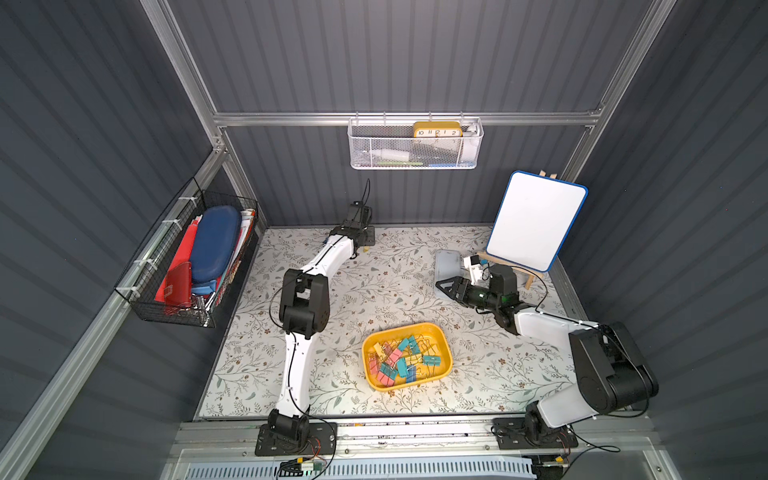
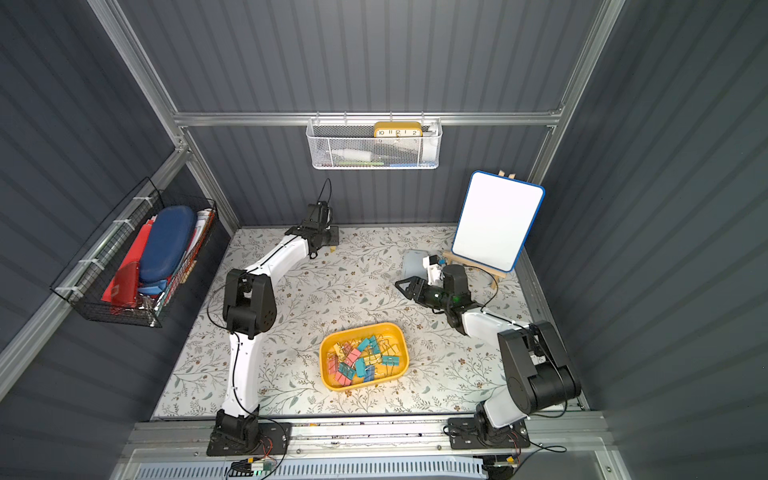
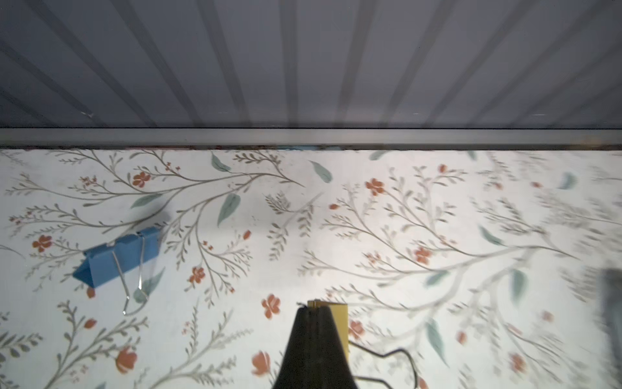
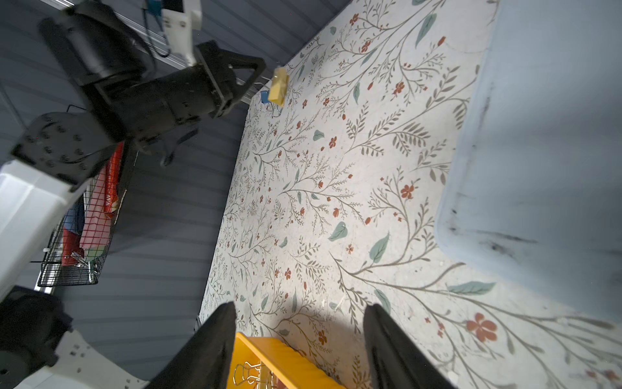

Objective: Put the binder clips in the storage box
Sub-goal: Pick up the binder clip at the center of the board, then place the binder clip in the storage box.

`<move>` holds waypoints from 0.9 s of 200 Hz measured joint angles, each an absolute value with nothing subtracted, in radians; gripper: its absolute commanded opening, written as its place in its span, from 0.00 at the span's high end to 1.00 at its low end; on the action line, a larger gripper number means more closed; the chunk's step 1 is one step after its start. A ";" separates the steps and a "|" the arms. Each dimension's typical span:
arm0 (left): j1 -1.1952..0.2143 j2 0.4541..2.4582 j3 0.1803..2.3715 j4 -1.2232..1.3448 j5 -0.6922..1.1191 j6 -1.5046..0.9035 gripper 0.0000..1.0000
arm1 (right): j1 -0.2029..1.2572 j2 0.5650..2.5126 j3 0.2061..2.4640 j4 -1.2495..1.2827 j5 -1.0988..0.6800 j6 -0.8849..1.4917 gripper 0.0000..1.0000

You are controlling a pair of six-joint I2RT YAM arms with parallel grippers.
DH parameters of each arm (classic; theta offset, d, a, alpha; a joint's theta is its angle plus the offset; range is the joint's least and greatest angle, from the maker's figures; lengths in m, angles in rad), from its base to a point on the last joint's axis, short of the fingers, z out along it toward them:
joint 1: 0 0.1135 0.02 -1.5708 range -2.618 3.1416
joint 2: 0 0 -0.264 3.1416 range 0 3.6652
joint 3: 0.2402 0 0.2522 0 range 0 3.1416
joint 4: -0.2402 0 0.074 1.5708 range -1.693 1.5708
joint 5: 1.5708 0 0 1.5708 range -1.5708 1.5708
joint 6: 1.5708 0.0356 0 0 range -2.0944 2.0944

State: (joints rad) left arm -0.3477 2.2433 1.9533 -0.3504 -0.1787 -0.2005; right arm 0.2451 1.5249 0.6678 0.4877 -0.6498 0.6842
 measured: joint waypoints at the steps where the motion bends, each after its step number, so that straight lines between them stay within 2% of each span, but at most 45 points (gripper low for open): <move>1: -0.349 2.238 1.949 -0.350 -0.176 -0.202 1.00 | 0.245 1.525 0.667 0.488 -0.650 0.683 0.34; 28: -0.433 2.003 1.773 -0.336 -0.096 -0.286 1.00 | 0.232 1.524 0.623 0.517 -0.635 0.666 0.31; 63: -0.627 1.691 1.566 -0.283 -0.025 -0.427 1.00 | 0.228 1.510 0.592 0.539 -0.590 0.647 0.25; 90: -0.799 1.513 1.396 -0.217 -0.003 -0.560 1.00 | 0.223 1.464 0.546 0.550 -0.491 0.651 0.11; 107: -0.885 1.465 1.306 -0.197 -0.014 -0.629 1.00 | 0.210 1.422 0.499 0.566 -0.417 0.660 0.03; 140: -1.002 1.467 1.152 -0.167 -0.022 -0.723 1.00 | 0.198 1.360 0.460 0.565 -0.331 0.664 0.02; 180: -1.017 1.493 1.024 -0.133 -0.035 -0.779 1.00 | 0.193 1.343 0.460 0.581 -0.308 0.665 0.02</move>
State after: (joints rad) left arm -1.0172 1.4929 1.0237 -0.1329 -0.0349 -0.7792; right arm 0.1928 1.3434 0.4599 0.5808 -0.3080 0.6651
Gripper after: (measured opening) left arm 0.049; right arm 0.975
